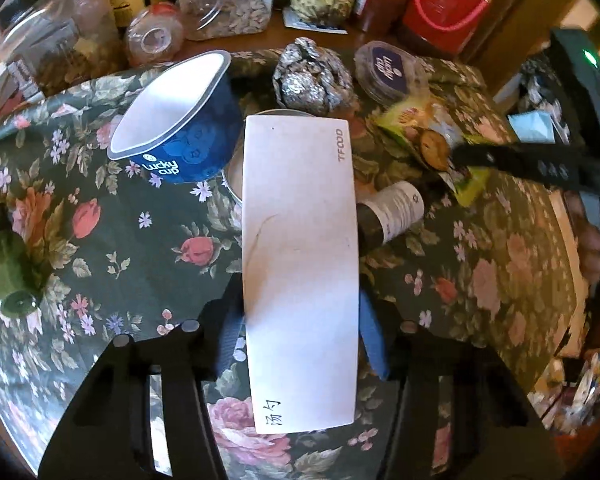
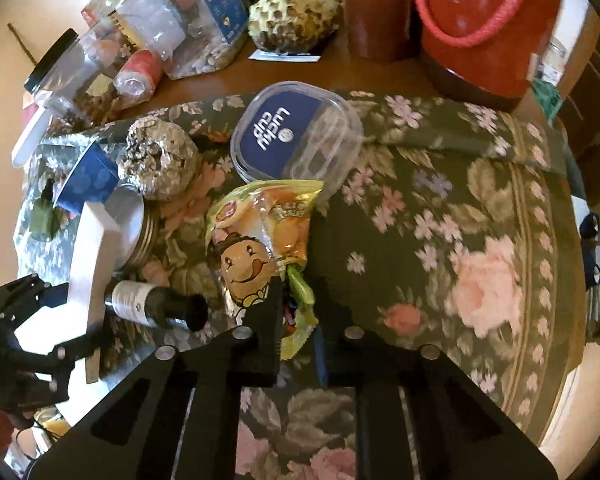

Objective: Collect trash
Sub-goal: 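Grasp the white TFOOD box with the left gripper while the right grasps the chip bag, then lift the white box and chip bag and carry both down toward the bucket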

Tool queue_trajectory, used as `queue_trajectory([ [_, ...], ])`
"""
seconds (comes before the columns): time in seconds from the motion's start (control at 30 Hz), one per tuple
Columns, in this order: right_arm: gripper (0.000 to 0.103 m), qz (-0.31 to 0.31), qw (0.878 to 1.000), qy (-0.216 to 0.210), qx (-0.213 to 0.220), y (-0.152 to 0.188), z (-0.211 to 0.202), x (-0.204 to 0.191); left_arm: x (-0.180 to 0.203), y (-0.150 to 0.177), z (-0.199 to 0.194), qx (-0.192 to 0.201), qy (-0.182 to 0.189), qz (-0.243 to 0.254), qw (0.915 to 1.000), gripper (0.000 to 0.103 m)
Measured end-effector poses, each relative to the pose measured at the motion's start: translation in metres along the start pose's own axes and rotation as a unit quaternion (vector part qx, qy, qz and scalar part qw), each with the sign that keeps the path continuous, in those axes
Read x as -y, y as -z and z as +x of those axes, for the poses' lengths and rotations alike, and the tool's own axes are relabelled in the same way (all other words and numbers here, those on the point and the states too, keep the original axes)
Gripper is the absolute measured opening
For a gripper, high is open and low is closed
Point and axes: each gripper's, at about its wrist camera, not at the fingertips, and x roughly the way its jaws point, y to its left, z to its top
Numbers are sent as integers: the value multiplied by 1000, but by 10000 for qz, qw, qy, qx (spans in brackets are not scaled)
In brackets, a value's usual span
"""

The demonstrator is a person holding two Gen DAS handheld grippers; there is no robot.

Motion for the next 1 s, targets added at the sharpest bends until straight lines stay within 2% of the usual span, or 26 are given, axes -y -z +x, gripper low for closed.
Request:
queue_trajectory([
  [0.23, 8, 391, 9987, 102, 316, 31, -37, 14, 9, -4, -7, 278, -224, -202, 9992, 52],
  [0.53, 8, 592, 9934, 96, 979, 48, -106, 31, 29, -3, -64, 1039, -461, -622, 9916, 52],
  [0.73, 8, 349, 9869, 120, 1570, 51, -147, 17, 63, 8, -121, 1757, -646, -689, 9799, 52],
  [0.77, 8, 284, 9850, 131, 1694, 55, -157, 16, 70, 10, -131, 1827, -546, -763, 9787, 52],
  [1.0, 8, -87, 9714, -8, 2375, 78, -214, 11, 123, 47, -202, 2699, -688, -1030, 9549, 52],
])
